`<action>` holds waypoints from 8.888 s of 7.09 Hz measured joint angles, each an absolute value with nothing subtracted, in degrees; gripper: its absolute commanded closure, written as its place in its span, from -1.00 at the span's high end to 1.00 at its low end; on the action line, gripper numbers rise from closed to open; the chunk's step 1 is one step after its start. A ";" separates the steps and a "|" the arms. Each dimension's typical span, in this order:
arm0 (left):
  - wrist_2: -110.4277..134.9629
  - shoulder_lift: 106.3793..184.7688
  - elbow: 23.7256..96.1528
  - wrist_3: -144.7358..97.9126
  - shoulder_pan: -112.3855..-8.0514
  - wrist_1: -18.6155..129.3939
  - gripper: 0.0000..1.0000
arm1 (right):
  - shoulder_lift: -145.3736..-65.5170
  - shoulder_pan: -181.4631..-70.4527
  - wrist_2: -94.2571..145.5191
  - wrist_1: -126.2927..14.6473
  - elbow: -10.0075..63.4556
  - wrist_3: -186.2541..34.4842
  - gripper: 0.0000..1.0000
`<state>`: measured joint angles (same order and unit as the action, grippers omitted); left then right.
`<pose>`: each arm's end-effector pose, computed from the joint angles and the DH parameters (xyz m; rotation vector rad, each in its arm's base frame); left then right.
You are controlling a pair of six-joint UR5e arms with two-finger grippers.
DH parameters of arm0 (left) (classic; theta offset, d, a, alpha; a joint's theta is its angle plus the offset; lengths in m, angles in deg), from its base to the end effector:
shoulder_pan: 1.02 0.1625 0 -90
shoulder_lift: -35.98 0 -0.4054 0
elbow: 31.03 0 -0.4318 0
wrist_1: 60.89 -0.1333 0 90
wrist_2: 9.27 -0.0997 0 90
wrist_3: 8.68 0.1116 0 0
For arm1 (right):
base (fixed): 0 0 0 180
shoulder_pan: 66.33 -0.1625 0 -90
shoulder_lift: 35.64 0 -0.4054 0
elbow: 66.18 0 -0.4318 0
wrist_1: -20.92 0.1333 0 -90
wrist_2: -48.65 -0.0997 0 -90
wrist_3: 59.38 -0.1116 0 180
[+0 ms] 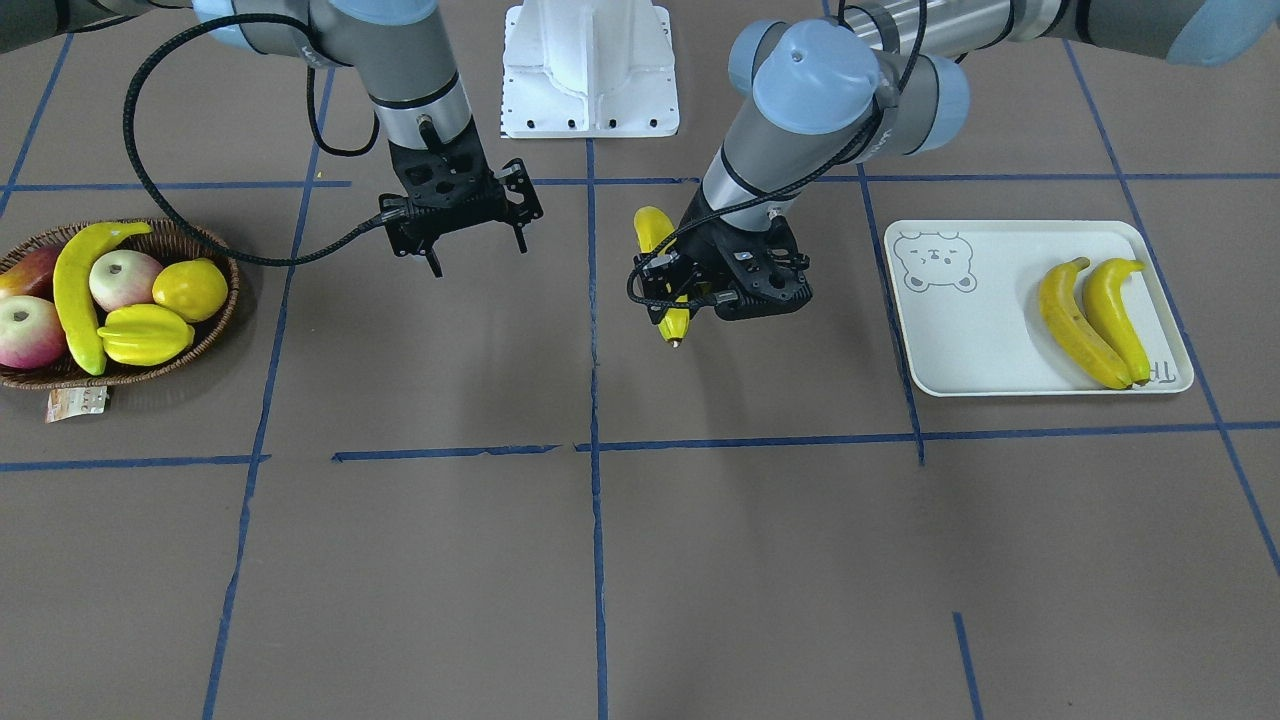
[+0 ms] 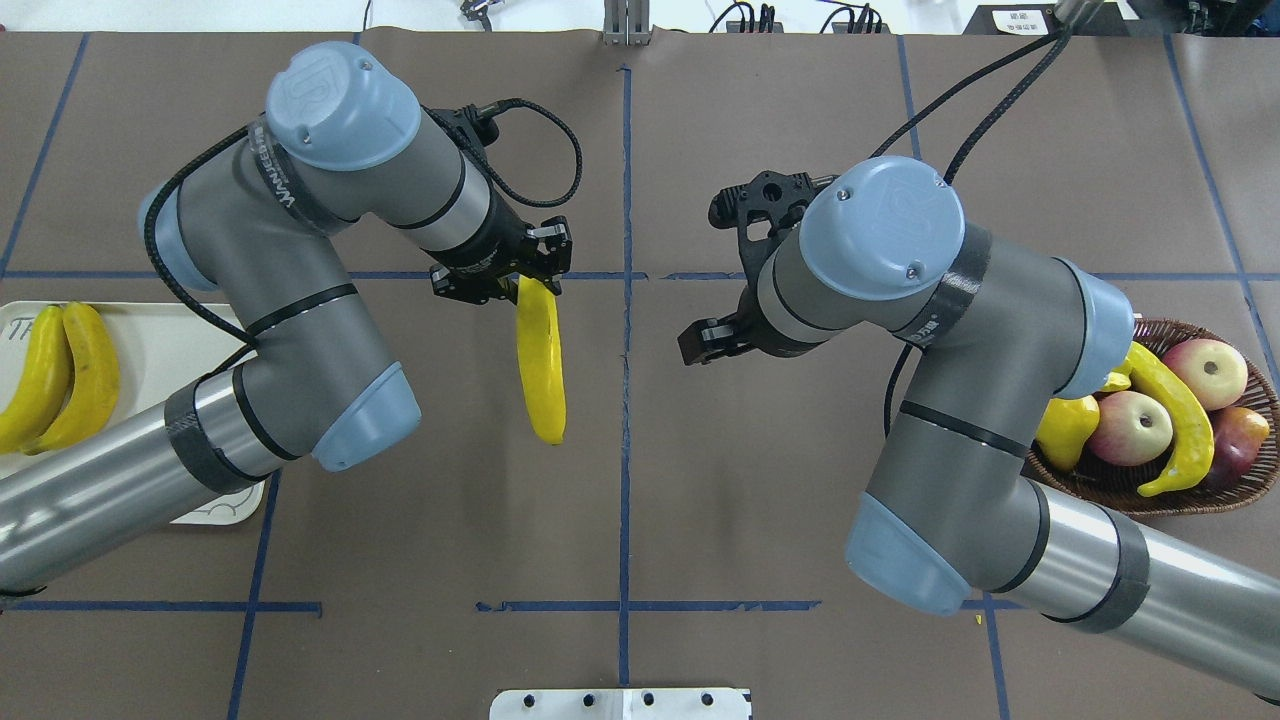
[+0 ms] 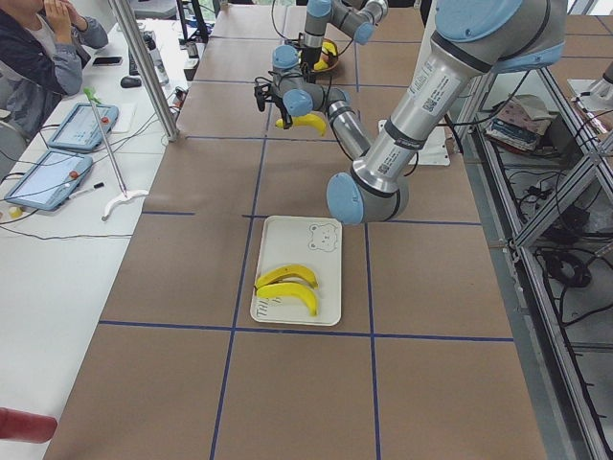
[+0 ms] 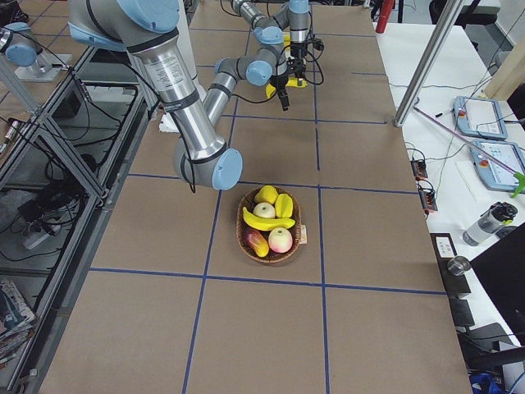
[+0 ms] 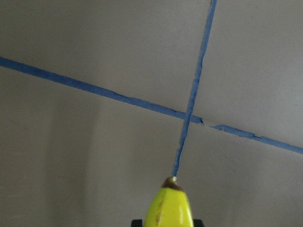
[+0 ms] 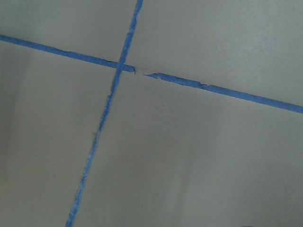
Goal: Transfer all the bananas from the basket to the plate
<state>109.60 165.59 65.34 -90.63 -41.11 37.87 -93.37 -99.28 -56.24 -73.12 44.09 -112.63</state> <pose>0.4812 -0.5089 0.1393 -0.0431 1.0434 -0.2671 -0.4683 -0.4282 0.1593 0.2808 -0.8308 -0.1720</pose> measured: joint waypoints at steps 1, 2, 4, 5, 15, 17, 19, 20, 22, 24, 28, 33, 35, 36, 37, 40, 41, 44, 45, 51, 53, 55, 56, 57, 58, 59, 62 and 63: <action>109.01 165.18 68.66 -86.39 -41.53 30.32 -1.00 | -94.43 -99.74 -56.42 -73.12 44.32 -112.56 0.99; 107.53 164.31 72.49 -82.00 -41.77 22.26 -1.00 | -95.35 -99.96 -56.56 -73.12 44.42 -112.51 0.99; 104.06 159.30 79.96 -75.34 -42.57 10.50 -1.00 | -96.16 -100.12 -56.61 -73.12 44.47 -112.47 0.99; 99.32 157.17 82.42 -73.00 -42.75 4.93 -1.00 | -96.26 -100.12 -56.55 -73.12 44.50 -112.49 0.99; 78.23 137.85 76.22 -86.01 -41.68 10.68 -0.98 | -96.72 -99.75 -56.29 -73.08 44.71 -113.01 0.99; 77.52 137.38 74.93 -82.50 -42.01 11.56 -0.88 | -96.72 -99.73 -56.29 -73.11 44.95 -113.21 0.99; 76.55 135.79 74.59 -81.18 -41.98 11.71 -0.11 | -96.75 -99.73 -56.23 -73.12 45.00 -113.26 0.99; 76.41 135.02 74.58 -80.31 -41.90 11.76 0.98 | -96.78 -99.73 -56.21 -73.12 45.00 -113.26 0.99; 76.43 134.67 74.60 -76.99 -41.83 12.16 0.99 | -96.81 -99.66 -56.20 -73.12 44.99 -113.26 0.99; 76.66 135.08 75.21 -73.82 -41.90 12.81 0.99 | -96.81 -99.64 -56.20 -73.12 44.83 -113.26 0.99; 86.03 140.91 77.83 -71.14 -43.07 14.00 0.99 | -97.06 -101.46 -56.51 -73.20 44.62 -112.70 0.99; 102.81 151.43 81.07 -71.21 -42.60 13.79 0.99 | -107.28 -111.35 -65.41 -78.77 49.17 -98.11 0.99; 103.38 151.98 81.29 -71.64 -41.61 13.96 0.99 | -119.73 -114.26 -65.34 -78.25 56.20 -89.41 0.99; 103.36 152.04 81.29 -71.73 -41.14 13.98 0.99 | -126.08 -115.37 -65.28 -75.54 58.88 -88.08 0.99; 103.34 152.07 81.32 -71.77 -40.92 13.99 0.99 | -132.48 -116.24 -65.27 -69.47 59.79 -87.89 0.99; 103.32 152.33 81.48 -71.86 -40.53 13.99 0.99 | -140.71 -116.64 -65.09 -55.42 56.16 -96.17 0.99; 103.32 152.44 81.55 -71.87 -40.46 13.99 0.99 | -141.02 -116.53 -65.06 -54.63 55.84 -100.61 0.99; 103.21 152.52 81.62 -71.86 -40.40 13.99 0.99 | -141.14 -112.87 -62.24 -54.24 55.54 -111.08 0.99; 103.15 152.51 81.60 -71.82 -40.40 13.99 0.99 | -141.02 -111.14 -60.68 -54.23 55.55 -113.13 0.98; 103.03 152.44 81.56 -71.79 -39.79 13.99 0.99 | -141.39 -108.96 -57.86 -54.57 54.65 -113.45 0.97; 102.98 152.44 81.56 -71.79 -39.79 13.99 0.99 | -142.17 -108.19 -55.87 -55.07 54.33 -113.36 0.97; 102.97 152.44 81.56 -71.79 -39.78 13.99 0.99 | -143.74 -106.74 -53.29 -55.23 54.22 -113.37 0.97; 102.97 152.44 81.56 -71.79 -39.78 13.99 0.99 | -143.96 -105.74 -52.64 -55.26 54.01 -113.47 0.96; 102.97 152.43 81.56 -71.79 -39.78 13.99 0.99 | -144.02 -104.78 -52.38 -55.30 53.70 -113.61 0.94; 102.97 152.41 81.56 -71.79 -39.78 13.99 0.99 | -144.04 -103.81 -52.16 -55.98 53.53 -113.69 0.90; 102.97 152.38 81.56 -71.79 -39.78 13.99 0.99 | -143.92 -102.90 -51.54 -57.46 53.49 -113.72 0.86; 102.97 152.38 81.56 -71.79 -39.78 13.99 0.99 | -143.52 -101.05 -49.61 -60.35 53.41 -113.71 0.63; 102.97 152.37 81.56 -71.79 -39.78 13.99 0.99 | -142.91 -100.58 -48.93 -61.91 53.39 -113.70 0.58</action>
<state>102.97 152.37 81.56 -71.79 -39.78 13.99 -142.91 -100.58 -48.93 -61.91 53.39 -113.70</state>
